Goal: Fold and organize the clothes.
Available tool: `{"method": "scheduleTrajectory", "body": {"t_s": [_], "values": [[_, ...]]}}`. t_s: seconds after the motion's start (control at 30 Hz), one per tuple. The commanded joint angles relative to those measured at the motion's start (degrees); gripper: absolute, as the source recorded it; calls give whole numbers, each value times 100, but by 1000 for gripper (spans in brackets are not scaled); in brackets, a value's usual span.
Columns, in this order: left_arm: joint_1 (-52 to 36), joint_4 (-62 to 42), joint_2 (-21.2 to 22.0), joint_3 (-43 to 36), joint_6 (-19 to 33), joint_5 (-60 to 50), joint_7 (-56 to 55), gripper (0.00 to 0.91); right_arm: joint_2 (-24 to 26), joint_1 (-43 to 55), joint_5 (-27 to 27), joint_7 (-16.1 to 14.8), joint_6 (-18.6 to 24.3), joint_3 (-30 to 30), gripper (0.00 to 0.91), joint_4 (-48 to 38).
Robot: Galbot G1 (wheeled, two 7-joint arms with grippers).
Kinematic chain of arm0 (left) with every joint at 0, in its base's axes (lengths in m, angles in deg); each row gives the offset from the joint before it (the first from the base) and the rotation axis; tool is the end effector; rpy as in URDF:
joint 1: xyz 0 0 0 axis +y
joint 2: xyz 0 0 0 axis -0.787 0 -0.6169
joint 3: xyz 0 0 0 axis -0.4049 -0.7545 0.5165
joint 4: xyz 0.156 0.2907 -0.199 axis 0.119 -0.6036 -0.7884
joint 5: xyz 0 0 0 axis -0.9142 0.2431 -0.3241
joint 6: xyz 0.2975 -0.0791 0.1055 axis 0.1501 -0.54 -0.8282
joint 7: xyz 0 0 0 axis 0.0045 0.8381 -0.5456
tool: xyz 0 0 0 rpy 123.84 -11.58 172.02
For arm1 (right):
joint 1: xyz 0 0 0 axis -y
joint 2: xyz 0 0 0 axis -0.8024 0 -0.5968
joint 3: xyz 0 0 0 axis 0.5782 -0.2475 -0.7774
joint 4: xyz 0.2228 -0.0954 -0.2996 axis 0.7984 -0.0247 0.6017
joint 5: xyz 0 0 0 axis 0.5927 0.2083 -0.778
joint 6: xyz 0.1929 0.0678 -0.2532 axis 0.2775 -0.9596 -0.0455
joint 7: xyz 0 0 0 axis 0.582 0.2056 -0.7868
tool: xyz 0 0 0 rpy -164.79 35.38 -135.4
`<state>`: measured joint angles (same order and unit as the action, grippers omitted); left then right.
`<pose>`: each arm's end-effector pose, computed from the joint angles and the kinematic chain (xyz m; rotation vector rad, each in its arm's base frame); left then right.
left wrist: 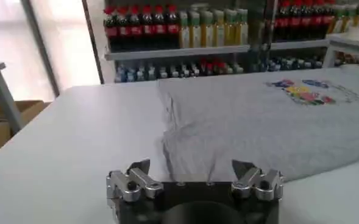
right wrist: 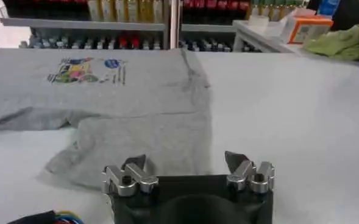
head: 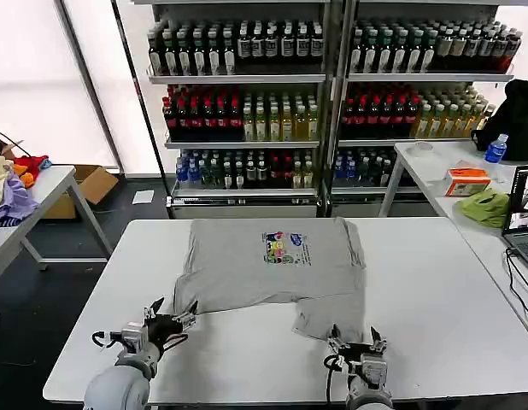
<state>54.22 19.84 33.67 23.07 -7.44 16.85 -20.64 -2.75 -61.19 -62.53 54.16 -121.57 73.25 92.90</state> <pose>0.2208 0.0739 -0.3458 -0.1448 -2.6565 -0.0739 0.1507 0.0280 -0.3291 -0.1655 -2.5855 0.0584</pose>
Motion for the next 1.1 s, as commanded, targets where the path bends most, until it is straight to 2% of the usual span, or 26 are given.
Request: {"method": "scheduleTrajectory", "body": {"t_s": [0.03,0.07,0.1,0.13,0.17,0.2,0.27,0.7,0.87,1.1], "values": [[-18,-49,-6,-14,2,65,-4,453,-47,74,-8,28,-62,-38,715,-5],[4,-56,-12,-53,-15,64,-1,292,-45,36,-5,19,-61,-35,595,-24],[24,-58,-8,-66,-25,63,-2,191,-42,22,-5,18,-56,-36,232,-41],[35,-80,6,-85,-20,46,-6,121,-36,-17,-7,1,-40,-39,141,-70],[38,-89,20,-96,3,18,-16,71,-32,-46,-7,-11,-17,-42,141,-91],[43,-103,30,-108,5,10,-19,40,-26,-66,-8,-20,-6,-42,50,-102],[84,-96,40,-152,-5,15,-28,30,-24,-114,-8,-37,31,-30,0,-115],[302,61,143,-170,-59,-17,-27,10,23,-185,-8,-132,102,-29,0,-20],[397,200,182,-143,78,-99,-62,10,73,-295,-39,-123,226,-36,0,34],[512,656,264,-143,316,-233,-75,10,138,-368,-13,-365,650,208,0,418]]}}
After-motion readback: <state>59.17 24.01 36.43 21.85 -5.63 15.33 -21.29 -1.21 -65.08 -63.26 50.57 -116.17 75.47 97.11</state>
